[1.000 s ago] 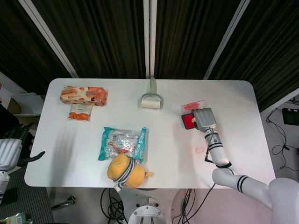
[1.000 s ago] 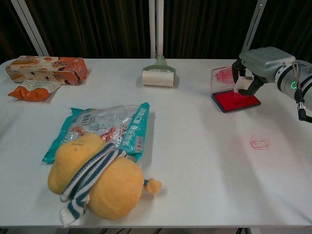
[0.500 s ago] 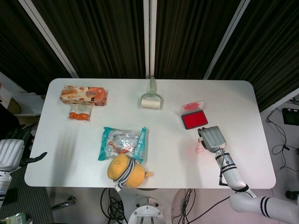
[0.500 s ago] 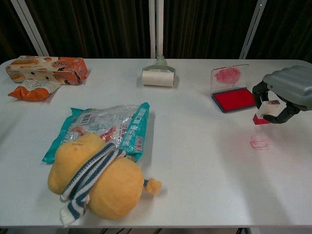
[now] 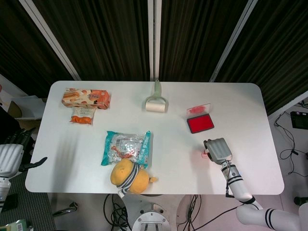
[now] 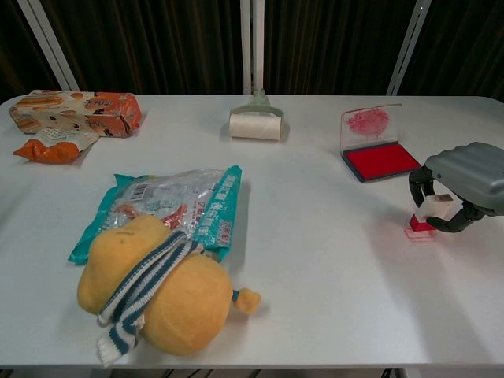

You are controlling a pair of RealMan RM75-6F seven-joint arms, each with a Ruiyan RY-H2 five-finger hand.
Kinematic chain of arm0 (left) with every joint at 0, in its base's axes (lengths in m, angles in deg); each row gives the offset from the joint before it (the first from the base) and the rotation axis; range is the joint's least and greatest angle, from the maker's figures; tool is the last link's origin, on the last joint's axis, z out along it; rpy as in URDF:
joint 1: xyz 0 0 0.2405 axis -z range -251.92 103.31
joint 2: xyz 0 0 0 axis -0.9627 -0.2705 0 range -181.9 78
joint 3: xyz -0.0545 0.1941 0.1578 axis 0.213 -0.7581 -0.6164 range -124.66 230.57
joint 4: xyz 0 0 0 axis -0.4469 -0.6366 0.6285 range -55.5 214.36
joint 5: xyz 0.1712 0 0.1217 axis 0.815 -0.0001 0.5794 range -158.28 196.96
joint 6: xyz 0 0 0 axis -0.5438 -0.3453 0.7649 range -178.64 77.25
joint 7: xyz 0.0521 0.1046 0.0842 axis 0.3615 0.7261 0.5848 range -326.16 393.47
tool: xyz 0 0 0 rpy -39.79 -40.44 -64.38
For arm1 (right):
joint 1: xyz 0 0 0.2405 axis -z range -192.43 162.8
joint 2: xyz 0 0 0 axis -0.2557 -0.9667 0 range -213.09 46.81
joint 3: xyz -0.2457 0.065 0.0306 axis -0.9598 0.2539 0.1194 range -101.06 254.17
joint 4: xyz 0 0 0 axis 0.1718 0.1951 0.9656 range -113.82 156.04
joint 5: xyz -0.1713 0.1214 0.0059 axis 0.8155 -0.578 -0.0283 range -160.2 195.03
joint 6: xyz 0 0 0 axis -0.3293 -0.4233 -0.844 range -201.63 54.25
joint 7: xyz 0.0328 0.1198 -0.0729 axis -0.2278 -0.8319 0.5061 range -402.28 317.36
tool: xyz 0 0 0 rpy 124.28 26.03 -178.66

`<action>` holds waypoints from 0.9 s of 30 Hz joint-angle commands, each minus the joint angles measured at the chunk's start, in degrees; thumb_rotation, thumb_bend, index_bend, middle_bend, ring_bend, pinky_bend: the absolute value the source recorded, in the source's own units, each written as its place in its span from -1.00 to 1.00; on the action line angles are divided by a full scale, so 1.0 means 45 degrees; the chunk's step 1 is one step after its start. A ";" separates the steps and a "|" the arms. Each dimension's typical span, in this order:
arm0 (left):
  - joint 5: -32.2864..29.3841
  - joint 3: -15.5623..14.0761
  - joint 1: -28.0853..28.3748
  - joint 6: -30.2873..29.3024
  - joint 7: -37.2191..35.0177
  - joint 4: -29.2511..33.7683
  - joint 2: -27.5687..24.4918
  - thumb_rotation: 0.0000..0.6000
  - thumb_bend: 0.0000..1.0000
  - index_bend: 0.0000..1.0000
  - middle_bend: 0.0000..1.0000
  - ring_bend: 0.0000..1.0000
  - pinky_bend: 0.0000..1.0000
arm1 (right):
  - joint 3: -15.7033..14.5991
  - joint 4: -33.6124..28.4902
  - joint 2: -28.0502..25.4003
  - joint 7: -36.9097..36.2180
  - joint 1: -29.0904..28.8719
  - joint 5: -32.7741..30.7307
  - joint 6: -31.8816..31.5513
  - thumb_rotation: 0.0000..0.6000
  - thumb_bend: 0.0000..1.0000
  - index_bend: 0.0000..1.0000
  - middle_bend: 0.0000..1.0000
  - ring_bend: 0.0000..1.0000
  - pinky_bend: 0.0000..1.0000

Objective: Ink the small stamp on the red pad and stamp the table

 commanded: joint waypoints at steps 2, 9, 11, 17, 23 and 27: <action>-0.0010 0.0002 -0.0009 0.0000 -0.0051 -0.0049 0.0000 0.20 -0.76 -0.79 -0.61 -0.76 -0.58 | 0.0045 -0.0029 -0.0002 0.0101 -0.0016 -0.0030 0.0092 1.00 -0.29 0.15 0.00 0.65 0.93; -0.0026 0.0001 0.0007 0.0055 -0.0091 -0.0097 0.0017 0.22 -0.76 -0.79 -0.61 -0.76 -0.58 | 0.0082 -0.0283 -0.0177 0.0439 -0.0040 -0.0275 0.0387 1.00 -0.31 -0.23 -0.21 0.65 0.93; -0.0040 -0.0007 0.0007 0.0083 -0.0093 -0.0099 0.0017 0.22 -0.76 -0.79 -0.61 -0.76 -0.58 | 0.0070 -0.0404 -0.0268 0.0507 -0.0046 -0.0289 0.0446 1.00 -0.33 -0.31 -0.28 0.65 0.93; -0.0041 0.0009 -0.0013 0.0034 -0.0096 -0.0082 -0.0020 0.23 -0.76 -0.79 -0.61 -0.76 -0.58 | 0.0047 -0.0739 -0.0496 0.0686 -0.0027 -0.0346 0.0508 1.00 -0.37 -0.45 -0.41 0.64 0.93; -0.0032 -0.0002 -0.0034 0.0014 -0.0097 -0.0057 -0.0032 0.23 -0.76 -0.79 -0.61 -0.76 -0.58 | -0.0029 -0.1606 -0.1115 0.0890 0.0093 -0.0257 0.0285 1.00 -0.46 -0.81 -0.58 0.64 0.93; -0.0045 -0.0005 -0.0070 -0.0026 -0.0073 -0.0008 -0.0063 0.23 -0.76 -0.79 -0.61 -0.76 -0.58 | -0.0154 -0.2955 -0.2251 0.0513 0.0668 0.0577 -0.1007 1.00 -0.57 -1.00 -0.64 0.64 0.93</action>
